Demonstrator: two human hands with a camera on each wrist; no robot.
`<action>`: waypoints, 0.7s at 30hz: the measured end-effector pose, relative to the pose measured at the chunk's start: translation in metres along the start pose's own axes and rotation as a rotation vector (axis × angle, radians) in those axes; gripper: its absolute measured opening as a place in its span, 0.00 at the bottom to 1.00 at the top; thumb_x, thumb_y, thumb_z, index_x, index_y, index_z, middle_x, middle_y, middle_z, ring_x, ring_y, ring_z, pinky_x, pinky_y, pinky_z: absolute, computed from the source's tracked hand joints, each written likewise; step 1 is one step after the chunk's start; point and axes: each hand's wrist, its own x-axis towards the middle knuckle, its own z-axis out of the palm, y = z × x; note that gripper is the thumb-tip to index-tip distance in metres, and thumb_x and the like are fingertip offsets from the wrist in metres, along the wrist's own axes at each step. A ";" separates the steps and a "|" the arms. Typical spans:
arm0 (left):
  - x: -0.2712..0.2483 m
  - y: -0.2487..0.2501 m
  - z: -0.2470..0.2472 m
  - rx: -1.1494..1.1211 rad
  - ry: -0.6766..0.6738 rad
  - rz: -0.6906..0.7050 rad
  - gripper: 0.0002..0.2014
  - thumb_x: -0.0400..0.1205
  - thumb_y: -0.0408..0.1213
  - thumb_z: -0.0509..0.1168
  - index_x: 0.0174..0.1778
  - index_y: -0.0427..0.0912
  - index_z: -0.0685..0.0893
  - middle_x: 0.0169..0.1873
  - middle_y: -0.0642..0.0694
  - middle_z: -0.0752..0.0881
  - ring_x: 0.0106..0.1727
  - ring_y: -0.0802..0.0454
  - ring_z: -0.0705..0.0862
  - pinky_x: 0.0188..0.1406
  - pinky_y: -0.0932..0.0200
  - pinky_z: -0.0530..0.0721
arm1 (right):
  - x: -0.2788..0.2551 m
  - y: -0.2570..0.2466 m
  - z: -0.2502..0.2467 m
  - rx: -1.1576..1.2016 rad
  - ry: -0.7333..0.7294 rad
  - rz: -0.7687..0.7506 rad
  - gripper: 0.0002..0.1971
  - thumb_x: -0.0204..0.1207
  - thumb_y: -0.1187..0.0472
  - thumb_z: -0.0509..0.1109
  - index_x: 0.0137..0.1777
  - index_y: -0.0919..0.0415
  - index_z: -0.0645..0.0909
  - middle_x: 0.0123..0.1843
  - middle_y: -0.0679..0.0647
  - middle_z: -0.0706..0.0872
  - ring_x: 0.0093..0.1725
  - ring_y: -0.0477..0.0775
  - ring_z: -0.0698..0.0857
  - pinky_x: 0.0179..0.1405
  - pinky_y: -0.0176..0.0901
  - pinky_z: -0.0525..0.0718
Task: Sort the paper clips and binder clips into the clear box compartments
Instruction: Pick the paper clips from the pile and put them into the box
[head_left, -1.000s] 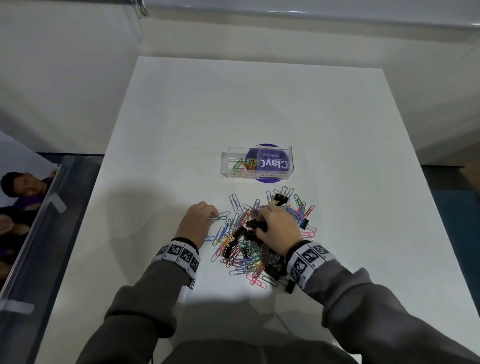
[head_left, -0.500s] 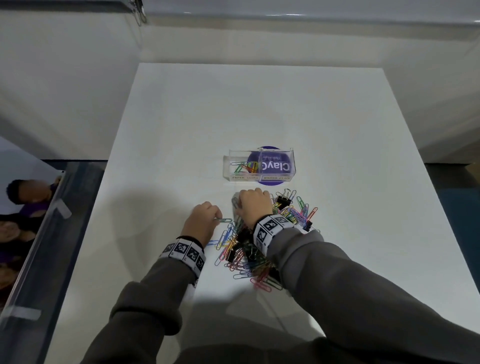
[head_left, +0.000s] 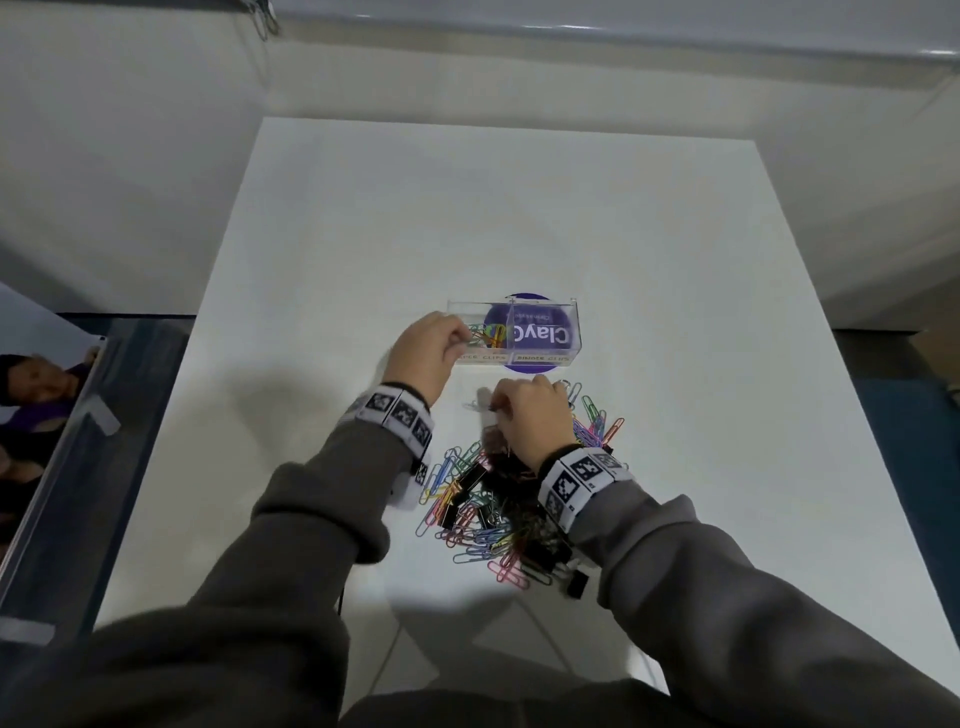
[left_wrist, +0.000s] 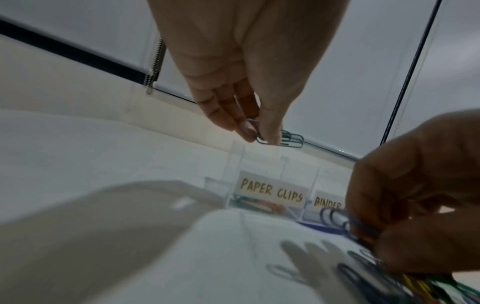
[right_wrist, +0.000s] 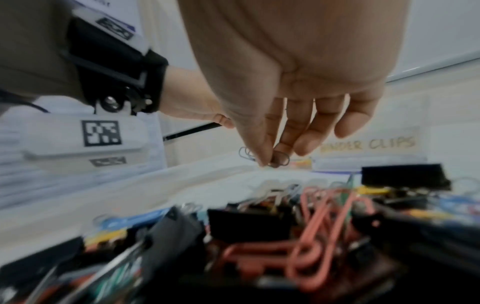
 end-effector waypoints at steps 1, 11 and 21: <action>0.009 0.004 0.001 0.023 0.000 0.014 0.05 0.79 0.34 0.65 0.48 0.43 0.84 0.46 0.47 0.84 0.48 0.51 0.80 0.51 0.58 0.75 | 0.002 0.003 -0.004 0.030 0.047 0.020 0.09 0.76 0.66 0.61 0.48 0.57 0.82 0.49 0.56 0.89 0.56 0.62 0.78 0.56 0.51 0.69; 0.002 -0.008 0.005 0.162 0.067 0.040 0.10 0.82 0.37 0.61 0.52 0.46 0.87 0.54 0.47 0.85 0.57 0.43 0.75 0.55 0.53 0.68 | 0.052 0.006 -0.038 0.114 0.204 0.012 0.08 0.76 0.65 0.65 0.44 0.58 0.86 0.47 0.55 0.91 0.56 0.63 0.79 0.56 0.53 0.75; -0.112 -0.051 0.016 0.185 -0.068 -0.123 0.09 0.80 0.40 0.61 0.51 0.48 0.85 0.52 0.47 0.85 0.55 0.43 0.78 0.52 0.50 0.71 | 0.042 -0.015 -0.017 0.118 0.130 -0.191 0.10 0.77 0.66 0.62 0.49 0.63 0.86 0.51 0.60 0.88 0.54 0.62 0.79 0.55 0.58 0.80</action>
